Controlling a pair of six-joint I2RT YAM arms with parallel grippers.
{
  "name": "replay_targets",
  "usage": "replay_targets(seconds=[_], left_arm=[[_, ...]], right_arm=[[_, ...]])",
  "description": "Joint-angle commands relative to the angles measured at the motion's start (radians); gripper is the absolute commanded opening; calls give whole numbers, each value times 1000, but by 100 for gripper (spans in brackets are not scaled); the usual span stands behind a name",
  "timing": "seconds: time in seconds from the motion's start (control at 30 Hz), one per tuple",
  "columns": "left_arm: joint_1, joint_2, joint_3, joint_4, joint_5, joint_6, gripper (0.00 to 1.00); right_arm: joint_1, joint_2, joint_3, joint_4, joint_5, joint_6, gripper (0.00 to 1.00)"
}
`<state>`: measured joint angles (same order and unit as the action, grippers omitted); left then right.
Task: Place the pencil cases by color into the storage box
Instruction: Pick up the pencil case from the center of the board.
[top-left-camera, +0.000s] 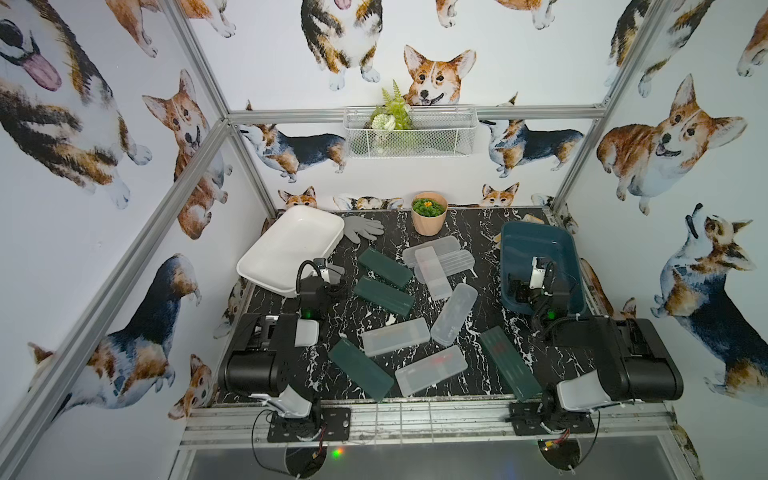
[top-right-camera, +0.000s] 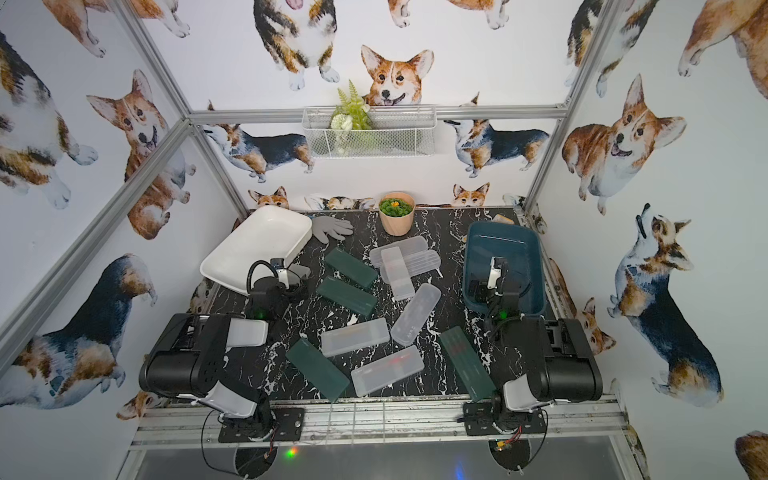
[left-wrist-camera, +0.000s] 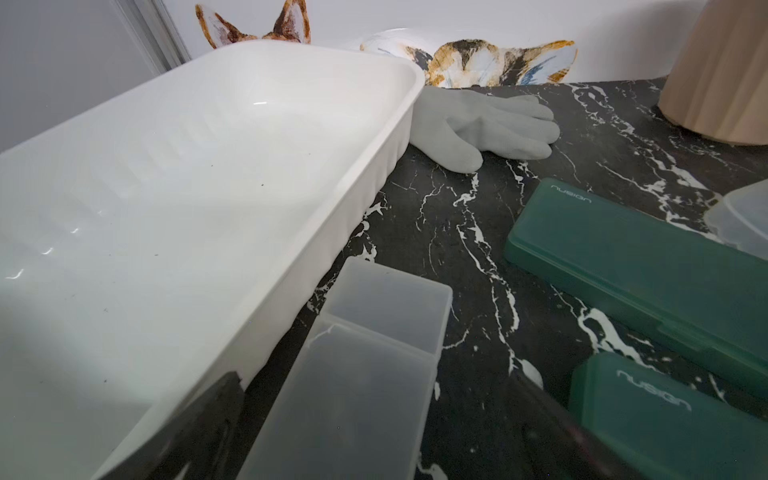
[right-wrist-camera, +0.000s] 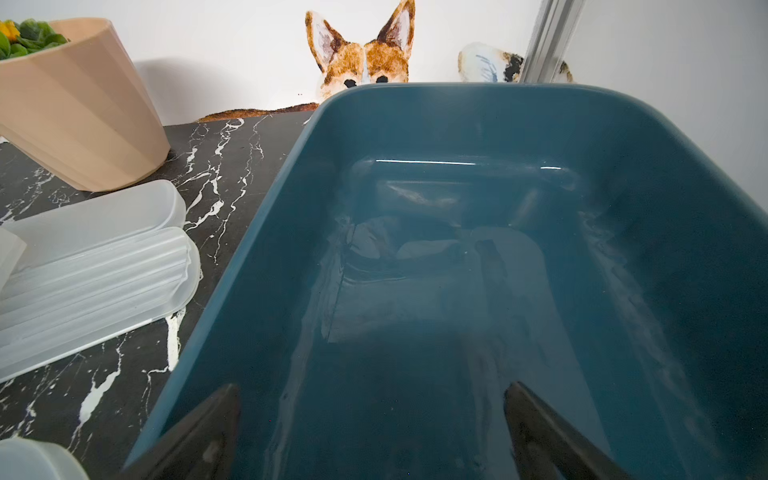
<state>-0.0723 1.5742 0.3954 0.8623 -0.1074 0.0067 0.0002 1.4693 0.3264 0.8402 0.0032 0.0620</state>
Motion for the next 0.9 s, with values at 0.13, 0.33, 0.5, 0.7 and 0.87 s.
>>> replay_targets(seconds=[0.13,0.33,0.5,0.7,0.87], left_arm=[[-1,-5,-4,47,0,14,100],[-1,-5,-3,47,-1,13,100],[-1,-5,-3,47,0,13,100],[0,-5,-4,44,0,13,100],[0,-5,-4,45,0,13,100]], right_arm=[[1,-2,-1,17,1,-4,100],[0,-1,0,17,1,-4,100],[1,-1,-1,17,1,-4,100],[1,1,-3,23,1,-3,100],[0,1,-1,22,1,-3,100]])
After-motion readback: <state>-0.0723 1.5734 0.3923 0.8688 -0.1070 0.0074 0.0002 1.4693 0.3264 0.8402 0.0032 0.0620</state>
